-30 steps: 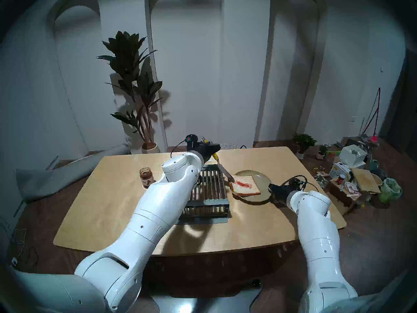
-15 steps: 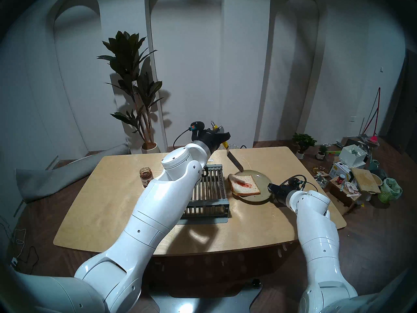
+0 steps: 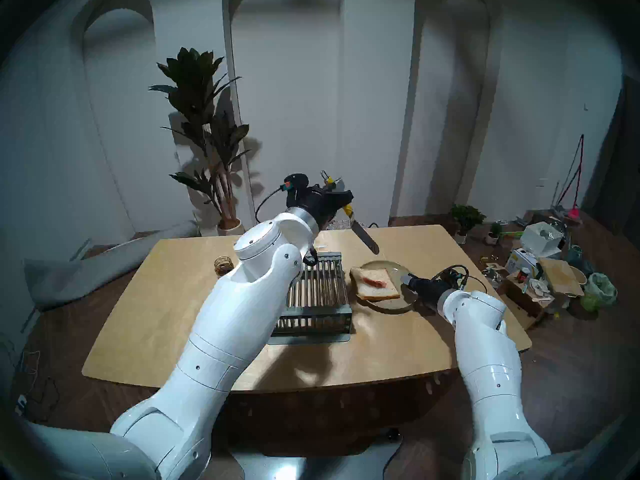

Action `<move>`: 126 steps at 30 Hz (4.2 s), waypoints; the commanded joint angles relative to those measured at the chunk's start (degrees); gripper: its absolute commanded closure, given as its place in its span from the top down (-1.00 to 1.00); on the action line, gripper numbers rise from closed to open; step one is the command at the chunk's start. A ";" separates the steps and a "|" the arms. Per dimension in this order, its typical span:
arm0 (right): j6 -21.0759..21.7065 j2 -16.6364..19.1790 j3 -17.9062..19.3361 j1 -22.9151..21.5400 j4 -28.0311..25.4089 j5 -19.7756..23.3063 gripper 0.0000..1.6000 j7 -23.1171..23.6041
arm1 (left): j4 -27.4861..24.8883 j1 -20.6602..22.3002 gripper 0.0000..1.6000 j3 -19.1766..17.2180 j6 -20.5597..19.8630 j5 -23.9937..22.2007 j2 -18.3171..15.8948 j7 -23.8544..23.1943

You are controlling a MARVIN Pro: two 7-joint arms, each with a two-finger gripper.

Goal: Spread jam over the slice of bread with the knife

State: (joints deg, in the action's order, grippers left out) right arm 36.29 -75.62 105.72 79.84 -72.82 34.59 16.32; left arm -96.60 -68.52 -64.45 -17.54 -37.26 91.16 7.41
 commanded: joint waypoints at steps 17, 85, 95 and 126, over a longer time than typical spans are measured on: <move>-2.29 5.04 10.22 1.39 -16.14 3.80 1.00 5.86 | -12.24 -1.33 -1.00 0.41 1.90 8.15 -5.77 4.36; -6.72 3.30 3.01 -4.91 -21.57 -0.25 1.00 3.15 | -10.69 -18.28 -1.00 15.72 35.37 54.73 -19.63 34.56; -6.44 1.42 2.69 -4.90 -21.89 0.66 1.00 3.11 | -9.19 -18.49 -1.00 15.58 36.35 51.99 -20.25 33.72; -6.04 -0.12 0.69 -2.18 -24.98 -0.70 1.00 -1.03 | -0.41 -17.06 -1.00 15.98 41.43 52.16 -20.37 32.08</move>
State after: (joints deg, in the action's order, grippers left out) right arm 30.15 -75.66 106.70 78.02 -96.17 33.76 15.10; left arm -99.28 -87.15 -48.93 22.60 13.40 69.26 38.90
